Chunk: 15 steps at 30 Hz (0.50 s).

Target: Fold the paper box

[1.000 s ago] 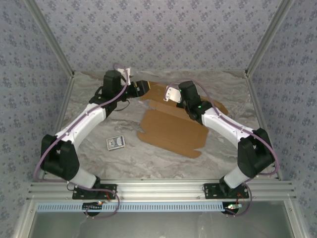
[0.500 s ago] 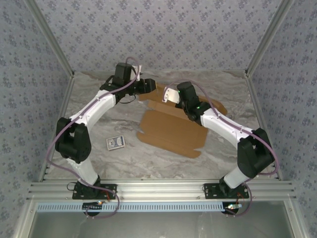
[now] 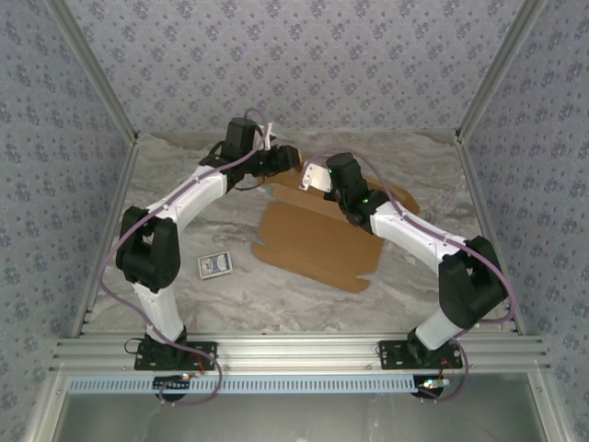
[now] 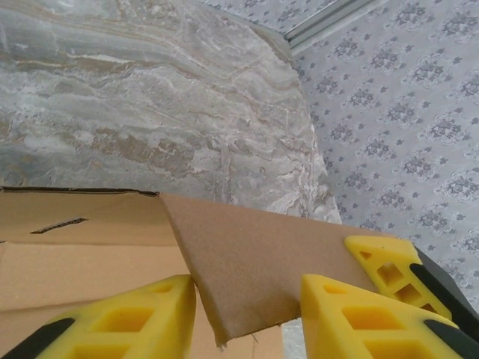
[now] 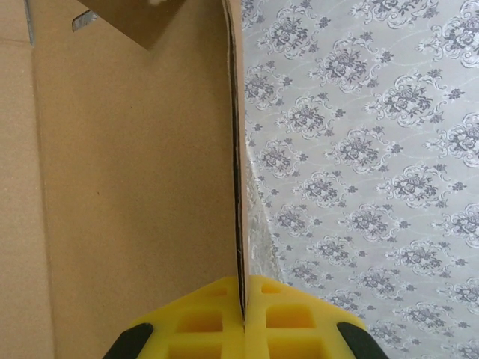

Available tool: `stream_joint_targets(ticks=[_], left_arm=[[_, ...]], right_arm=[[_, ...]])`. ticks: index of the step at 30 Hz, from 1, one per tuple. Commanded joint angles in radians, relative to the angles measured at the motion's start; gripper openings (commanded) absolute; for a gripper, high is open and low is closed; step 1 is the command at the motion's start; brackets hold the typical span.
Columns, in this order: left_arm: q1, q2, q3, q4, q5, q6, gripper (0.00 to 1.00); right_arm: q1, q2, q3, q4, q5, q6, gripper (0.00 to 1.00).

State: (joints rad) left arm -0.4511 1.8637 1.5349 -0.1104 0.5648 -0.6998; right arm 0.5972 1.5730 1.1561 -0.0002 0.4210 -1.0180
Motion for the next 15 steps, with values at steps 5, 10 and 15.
stream_joint_targets(ticks=[5,10,15], left_arm=[[0.002,0.006,-0.011,0.112,0.032,-0.071,0.33],[0.045,-0.056,-0.073,0.115,0.032,-0.030,0.47],[0.089,-0.204,-0.228,0.122,0.002,0.081,0.59]], right_arm=[[0.012,0.010,-0.009,0.043,-0.010,0.007,0.00],[-0.016,-0.017,-0.010,0.014,-0.002,0.005,0.00],[-0.047,-0.052,0.076,-0.160,-0.048,0.070,0.00]])
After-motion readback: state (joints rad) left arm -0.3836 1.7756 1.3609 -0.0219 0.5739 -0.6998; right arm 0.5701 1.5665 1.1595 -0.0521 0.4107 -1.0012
